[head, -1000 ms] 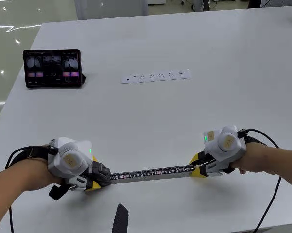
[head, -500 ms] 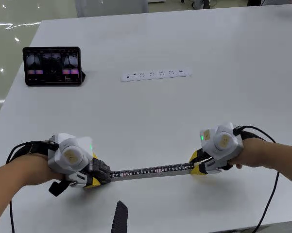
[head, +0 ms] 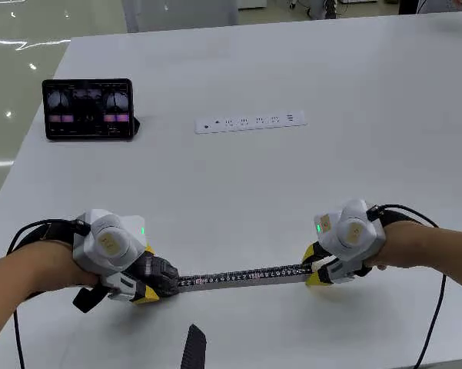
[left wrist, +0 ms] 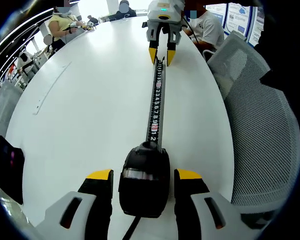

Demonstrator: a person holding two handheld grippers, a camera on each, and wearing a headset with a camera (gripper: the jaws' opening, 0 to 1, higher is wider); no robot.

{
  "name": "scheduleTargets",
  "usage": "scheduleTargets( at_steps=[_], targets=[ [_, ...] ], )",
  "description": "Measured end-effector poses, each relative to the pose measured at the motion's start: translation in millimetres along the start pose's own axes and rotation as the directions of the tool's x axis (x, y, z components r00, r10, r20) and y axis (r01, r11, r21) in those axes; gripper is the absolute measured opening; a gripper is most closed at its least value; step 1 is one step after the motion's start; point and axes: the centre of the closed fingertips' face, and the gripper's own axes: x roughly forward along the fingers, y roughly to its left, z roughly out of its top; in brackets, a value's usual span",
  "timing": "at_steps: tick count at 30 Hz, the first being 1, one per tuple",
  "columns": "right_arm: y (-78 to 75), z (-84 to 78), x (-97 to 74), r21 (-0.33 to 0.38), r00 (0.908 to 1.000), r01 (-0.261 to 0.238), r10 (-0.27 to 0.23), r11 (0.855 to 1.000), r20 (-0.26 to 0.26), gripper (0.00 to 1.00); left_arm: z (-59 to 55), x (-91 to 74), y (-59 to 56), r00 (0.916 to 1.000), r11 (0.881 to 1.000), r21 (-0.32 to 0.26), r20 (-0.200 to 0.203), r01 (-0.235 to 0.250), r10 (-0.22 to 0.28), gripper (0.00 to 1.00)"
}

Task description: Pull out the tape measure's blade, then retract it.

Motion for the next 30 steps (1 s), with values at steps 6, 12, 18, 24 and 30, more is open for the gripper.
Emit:
scheduleTargets(
  at_steps=[6, 12, 18, 24, 30],
  targets=[
    [-0.5, 0.4, -4.8, 0.010, 1.0000, -0.002, 0.002, 1.000, -0.007, 0.19, -3.2, -0.1, -7.2, 0.9993, 0.999, 0.028, -0.022, 0.029, -0.029, 0.61],
    [-2.7, 3.7, -9.0, 0.055, 1.0000, 0.002, -0.002, 0.998, 0.004, 0.32, -1.2, -2.6, -10.6, 0.9992, 0.999, -0.007, -0.007, 0.040, -0.040, 0.68],
    [-0.4, 4.7, -10.3, 0.106, 1.0000, -0.001, 0.000, 0.994, 0.009, 0.44, 2.8, -5.6, -15.6, 0.9981, 0.998, -0.037, 0.017, 0.060, -0.059, 0.78],
    [4.5, 3.3, -11.2, 0.104, 0.9999, -0.010, 0.010, 0.995, 0.005, 0.52, 3.1, -7.3, -18.0, 0.9976, 0.996, -0.056, 0.024, 0.066, -0.064, 0.87],
    [5.9, 2.3, -13.4, 0.150, 0.9998, -0.009, 0.006, 0.989, 0.019, 0.66, 0.7, -8.3, -19.1, 0.9983, 0.996, -0.067, 0.018, 0.057, -0.056, 0.93]
  ],
)
